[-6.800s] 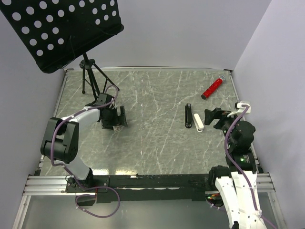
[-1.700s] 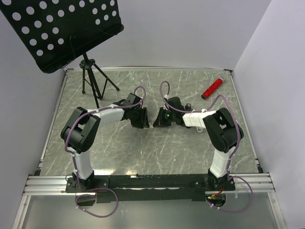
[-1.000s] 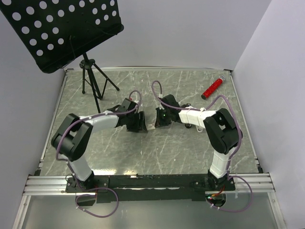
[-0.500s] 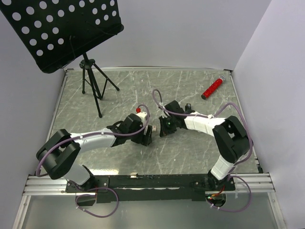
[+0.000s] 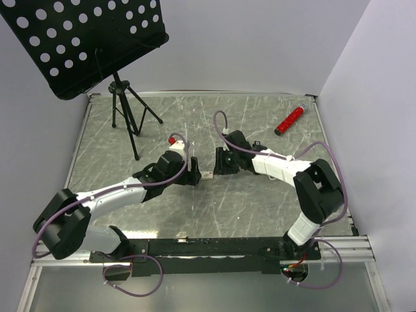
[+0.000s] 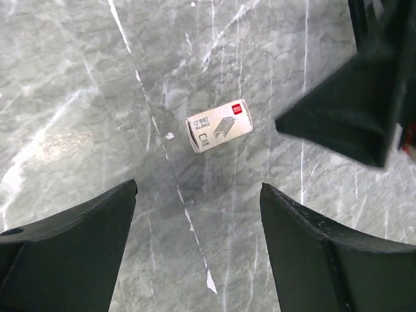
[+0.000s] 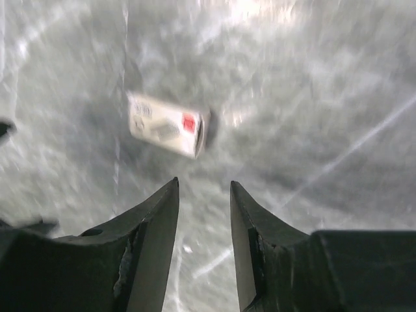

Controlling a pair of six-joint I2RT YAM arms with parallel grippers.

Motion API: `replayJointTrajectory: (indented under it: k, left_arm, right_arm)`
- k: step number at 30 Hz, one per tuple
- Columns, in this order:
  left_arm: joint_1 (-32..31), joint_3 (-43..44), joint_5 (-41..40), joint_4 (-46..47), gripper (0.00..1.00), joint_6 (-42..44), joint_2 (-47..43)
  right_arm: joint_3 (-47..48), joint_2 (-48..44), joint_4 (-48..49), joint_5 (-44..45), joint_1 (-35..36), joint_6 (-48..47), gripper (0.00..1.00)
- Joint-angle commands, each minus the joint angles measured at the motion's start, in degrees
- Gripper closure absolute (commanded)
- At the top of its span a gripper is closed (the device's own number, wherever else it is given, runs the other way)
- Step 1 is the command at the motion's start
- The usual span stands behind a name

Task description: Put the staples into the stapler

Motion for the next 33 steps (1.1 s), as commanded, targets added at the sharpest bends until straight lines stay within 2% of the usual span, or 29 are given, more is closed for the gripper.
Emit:
replayJointTrajectory:
  k: [1, 9, 22, 33]
  left_arm:
    - [0.1, -1.5, -2.9, 0.4, 0.18, -2.4, -3.8]
    - [0.2, -2.8, -4.0, -0.8, 0.18, -2.5, -6.6]
    - [0.3, -3.4, -3.9, -0.8, 0.19, -2.9, -7.4]
    - [0.3, -3.3, -3.2, -1.0, 0.19, -2.9, -7.3]
  right_arm:
    - [6.5, 3.5, -0.5, 4.4, 1.0, 3.0, 0.55]
    - [11.6, 8.7, -3.9, 6.6, 1.9, 3.3, 0.63]
    - [12.6, 11.4, -6.3, 9.0, 3.0, 3.3, 0.78]
    - [14.1, 12.5, -6.7, 8.0, 3.6, 2.4, 0.81]
